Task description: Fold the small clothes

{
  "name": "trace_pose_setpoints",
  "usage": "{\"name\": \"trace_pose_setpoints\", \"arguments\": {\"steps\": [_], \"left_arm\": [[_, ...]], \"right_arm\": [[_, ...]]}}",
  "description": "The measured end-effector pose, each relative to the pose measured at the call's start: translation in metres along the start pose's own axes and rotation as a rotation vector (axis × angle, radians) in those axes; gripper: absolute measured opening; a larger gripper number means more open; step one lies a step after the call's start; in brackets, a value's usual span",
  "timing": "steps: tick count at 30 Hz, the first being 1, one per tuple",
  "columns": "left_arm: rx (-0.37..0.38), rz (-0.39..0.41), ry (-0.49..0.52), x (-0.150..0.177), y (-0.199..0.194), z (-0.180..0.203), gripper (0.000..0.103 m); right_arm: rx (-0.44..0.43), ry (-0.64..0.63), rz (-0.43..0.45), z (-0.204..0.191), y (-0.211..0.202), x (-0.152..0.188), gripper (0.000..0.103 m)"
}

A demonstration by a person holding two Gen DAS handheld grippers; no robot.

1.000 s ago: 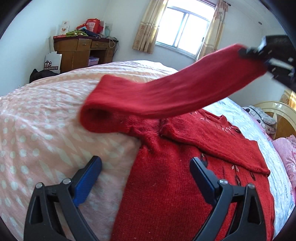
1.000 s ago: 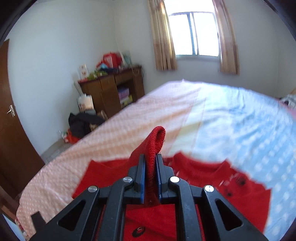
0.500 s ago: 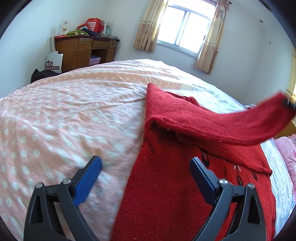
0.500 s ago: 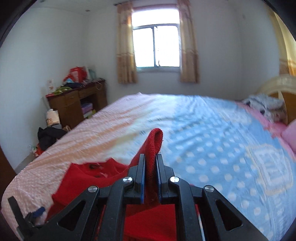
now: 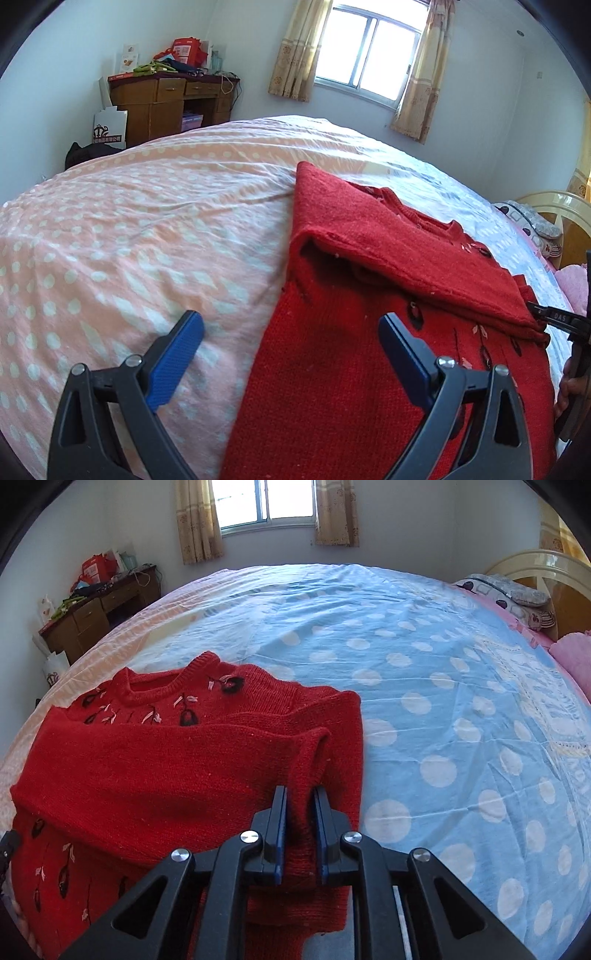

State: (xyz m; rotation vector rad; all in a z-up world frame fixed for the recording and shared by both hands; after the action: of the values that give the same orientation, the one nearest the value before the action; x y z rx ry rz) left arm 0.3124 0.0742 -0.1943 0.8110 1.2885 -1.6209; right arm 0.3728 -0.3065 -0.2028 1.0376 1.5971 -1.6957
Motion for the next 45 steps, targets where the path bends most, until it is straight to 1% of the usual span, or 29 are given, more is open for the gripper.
{"name": "trace_pose_setpoints", "arguments": {"steps": [2,5,6,8,11,13,14,16,17,21,22,23,24,25,26,27,28,29,31,33,35,37,38,39,40,41,43,45], "left_arm": [[0.007,0.001,-0.01,0.0,0.0,0.0,0.098],[0.007,0.002,-0.007,0.0,-0.001,-0.001,0.099],[0.005,0.001,-0.001,0.0,-0.001,-0.001,0.099],[0.004,-0.001,0.004,0.001,0.0,0.0,0.1],[0.004,-0.001,0.003,0.001,0.0,0.0,0.1],[0.002,-0.002,0.006,0.001,0.0,0.0,0.1],[-0.001,-0.003,0.01,0.001,0.0,0.001,0.1],[-0.008,-0.006,0.02,0.002,0.001,0.002,0.1],[-0.011,-0.007,0.024,0.002,0.001,0.003,0.1],[-0.008,-0.017,0.031,0.003,0.002,0.004,0.101],[-0.003,-0.02,0.026,0.003,0.002,0.004,0.101],[0.003,-0.022,0.021,0.002,0.001,0.005,0.101],[0.014,-0.026,0.012,0.002,0.0,0.005,0.102],[0.024,-0.032,0.005,0.002,-0.002,0.004,0.102],[0.035,-0.042,-0.004,0.002,-0.003,0.004,0.102],[0.049,-0.059,-0.01,0.002,-0.007,0.003,0.102],[0.06,-0.076,-0.009,0.002,-0.011,0.003,0.102],[0.074,-0.093,-0.002,0.003,-0.019,0.003,0.102],[0.1,-0.114,0.03,0.007,-0.04,0.002,0.102],[0.133,-0.129,0.053,0.017,-0.069,-0.005,0.102],[0.166,-0.149,0.079,0.03,-0.102,-0.015,0.102],[0.175,-0.152,0.116,0.04,-0.127,-0.024,0.102],[0.175,-0.151,0.134,0.046,-0.142,-0.029,0.101],[0.176,-0.157,0.148,0.053,-0.155,-0.034,0.101],[0.179,-0.168,0.154,0.059,-0.164,-0.037,0.1],[0.183,-0.18,0.154,0.065,-0.172,-0.039,0.096],[0.196,-0.208,0.157,0.077,-0.184,-0.039,0.09],[0.193,-0.203,0.19,0.085,-0.191,-0.036,0.089]], "right_arm": [[0.021,0.011,0.025,0.009,-0.012,-0.002,0.016],[0.076,0.119,0.118,0.033,-0.044,-0.006,0.016],[0.078,0.124,0.132,0.033,-0.049,-0.007,0.016],[0.051,0.104,0.148,0.027,-0.062,-0.008,0.016],[-0.011,0.055,0.135,0.007,-0.064,-0.009,0.016],[-0.04,0.037,0.114,-0.006,-0.054,-0.008,0.016],[-0.05,0.033,0.09,-0.01,-0.048,-0.003,0.015],[-0.051,0.022,-0.001,-0.015,-0.025,0.017,0.016],[-0.041,0.007,0.039,-0.017,-0.023,0.016,0.016],[-0.015,-0.046,0.002,-0.021,-0.026,0.016,0.016],[-0.007,-0.051,-0.001,-0.021,-0.037,0.014,0.016],[-0.02,-0.03,0.024,-0.02,-0.051,0.011,0.016],[-0.052,-0.005,0.062,-0.02,-0.067,0.007,0.017],[-0.086,0.011,0.1,-0.02,-0.085,0.005,0.02],[-0.101,0.016,0.134,-0.018,-0.108,0.006,0.037],[-0.101,0.019,0.15,-0.015,-0.122,0.008,0.059],[-0.104,0.031,0.171,-0.009,-0.14,0.011,0.066],[-0.12,0.049,0.196,-0.003,-0.162,0.017,0.067],[-0.155,0.061,0.206,0.005,-0.189,0.029,0.067],[-0.184,0.061,0.186,0.014,-0.215,0.048,0.067],[-0.213,0.073,0.137,0.022,-0.233,0.072,0.067],[-0.232,0.096,0.085,0.028,-0.244,0.095,0.066],[-0.232,0.099,0.064,0.027,-0.247,0.105,0.063],[-0.232,0.099,0.049,0.027,-0.249,0.113,0.057],[-0.235,0.096,0.037,0.026,-0.251,0.121,0.052],[-0.244,0.092,0.021,0.023,-0.25,0.13,0.045],[-0.266,0.095,-0.013,0.015,-0.247,0.144,0.043],[-0.279,0.109,-0.046,0.007,-0.243,0.16,0.043]]}}
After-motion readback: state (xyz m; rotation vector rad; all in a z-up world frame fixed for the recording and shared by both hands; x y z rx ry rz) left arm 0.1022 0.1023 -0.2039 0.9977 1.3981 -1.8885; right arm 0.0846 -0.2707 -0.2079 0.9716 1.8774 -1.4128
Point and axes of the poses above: each gripper's, at about its wrist camera, not at the fingertips, and y roughly the way its jaws point, z to its right, x to its underside, the point moved 10 cm from there along y, roughly the way its jaws point, and after that the axes turned 15 degrees about z, right-handed, at the moved point
